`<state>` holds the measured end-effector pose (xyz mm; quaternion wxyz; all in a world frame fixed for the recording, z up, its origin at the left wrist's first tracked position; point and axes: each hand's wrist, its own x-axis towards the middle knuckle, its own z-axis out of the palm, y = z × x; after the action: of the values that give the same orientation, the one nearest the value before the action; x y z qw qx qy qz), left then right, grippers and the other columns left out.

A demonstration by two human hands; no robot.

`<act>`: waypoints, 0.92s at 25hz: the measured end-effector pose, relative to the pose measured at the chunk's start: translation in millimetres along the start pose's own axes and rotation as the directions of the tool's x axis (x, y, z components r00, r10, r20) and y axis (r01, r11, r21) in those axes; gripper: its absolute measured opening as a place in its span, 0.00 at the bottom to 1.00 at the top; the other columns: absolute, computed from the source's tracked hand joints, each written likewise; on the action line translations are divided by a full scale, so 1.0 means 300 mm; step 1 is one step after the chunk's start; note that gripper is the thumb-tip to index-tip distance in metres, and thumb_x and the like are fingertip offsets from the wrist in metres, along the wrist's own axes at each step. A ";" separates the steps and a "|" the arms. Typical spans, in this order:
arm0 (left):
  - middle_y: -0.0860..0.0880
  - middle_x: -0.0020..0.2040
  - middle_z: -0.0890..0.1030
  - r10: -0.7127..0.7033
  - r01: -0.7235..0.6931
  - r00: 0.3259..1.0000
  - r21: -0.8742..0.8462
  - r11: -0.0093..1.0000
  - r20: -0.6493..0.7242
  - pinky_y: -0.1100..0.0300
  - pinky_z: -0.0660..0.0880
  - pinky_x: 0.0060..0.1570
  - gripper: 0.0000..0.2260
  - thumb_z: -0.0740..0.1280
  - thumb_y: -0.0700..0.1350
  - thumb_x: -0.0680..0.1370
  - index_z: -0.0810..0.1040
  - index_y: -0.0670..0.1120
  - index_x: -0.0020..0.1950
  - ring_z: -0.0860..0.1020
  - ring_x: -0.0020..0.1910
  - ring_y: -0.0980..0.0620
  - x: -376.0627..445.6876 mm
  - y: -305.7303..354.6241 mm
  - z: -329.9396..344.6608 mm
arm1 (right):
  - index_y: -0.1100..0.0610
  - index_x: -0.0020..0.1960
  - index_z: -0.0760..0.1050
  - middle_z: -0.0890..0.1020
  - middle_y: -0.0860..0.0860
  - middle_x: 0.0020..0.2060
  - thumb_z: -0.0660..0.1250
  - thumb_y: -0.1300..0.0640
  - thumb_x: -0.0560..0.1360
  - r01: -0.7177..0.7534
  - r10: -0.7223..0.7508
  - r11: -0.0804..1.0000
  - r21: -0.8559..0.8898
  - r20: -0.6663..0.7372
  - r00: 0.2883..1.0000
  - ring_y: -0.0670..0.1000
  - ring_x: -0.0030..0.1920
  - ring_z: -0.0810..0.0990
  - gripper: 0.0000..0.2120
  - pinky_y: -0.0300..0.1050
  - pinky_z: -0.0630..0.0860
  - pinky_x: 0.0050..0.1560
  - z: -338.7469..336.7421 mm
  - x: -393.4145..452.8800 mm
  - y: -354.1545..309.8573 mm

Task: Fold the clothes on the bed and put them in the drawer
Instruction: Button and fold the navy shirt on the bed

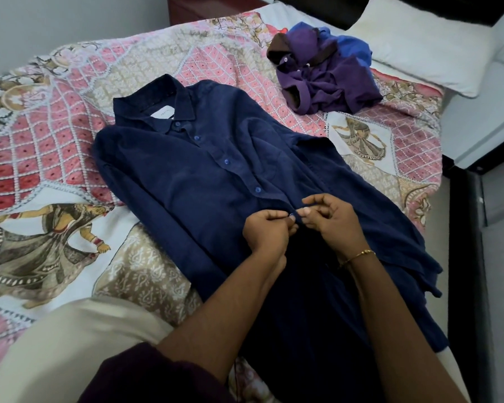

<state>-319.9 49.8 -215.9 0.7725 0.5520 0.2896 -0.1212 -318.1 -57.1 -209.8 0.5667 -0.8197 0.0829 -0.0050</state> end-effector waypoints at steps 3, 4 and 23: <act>0.45 0.33 0.80 -0.037 0.035 0.998 -0.045 0.998 -0.046 0.62 0.80 0.39 0.10 0.67 0.31 0.72 0.78 0.42 0.34 0.80 0.34 0.51 -0.014 -0.005 0.014 | 0.54 0.42 0.73 0.82 0.52 0.37 0.70 0.71 0.69 0.001 0.001 0.996 -0.086 0.024 1.000 0.37 0.31 0.80 0.13 0.30 0.76 0.41 0.004 0.008 0.004; 0.45 0.33 0.80 -0.066 0.062 0.996 -0.068 0.996 -0.064 0.60 0.80 0.40 0.10 0.67 0.32 0.72 0.78 0.42 0.32 0.80 0.35 0.50 -0.014 -0.009 0.020 | 0.55 0.42 0.73 0.81 0.51 0.36 0.71 0.71 0.68 0.003 0.000 0.994 -0.107 0.024 1.000 0.36 0.30 0.79 0.13 0.29 0.76 0.39 0.006 0.008 0.003; 0.47 0.37 0.76 0.275 -0.267 0.962 0.197 0.943 -0.011 0.49 0.78 0.49 0.12 0.67 0.33 0.74 0.70 0.46 0.51 0.78 0.42 0.46 0.010 -0.055 0.015 | 0.59 0.51 0.65 0.76 0.49 0.34 0.65 0.71 0.73 -0.060 0.071 0.984 -0.167 0.062 0.996 0.43 0.33 0.74 0.13 0.33 0.73 0.37 0.009 0.022 -0.027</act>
<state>-324.4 40.1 -229.5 0.7188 0.6613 0.2124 -0.0310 -310.2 -52.6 -203.9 0.4995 -0.8602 0.0907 0.0484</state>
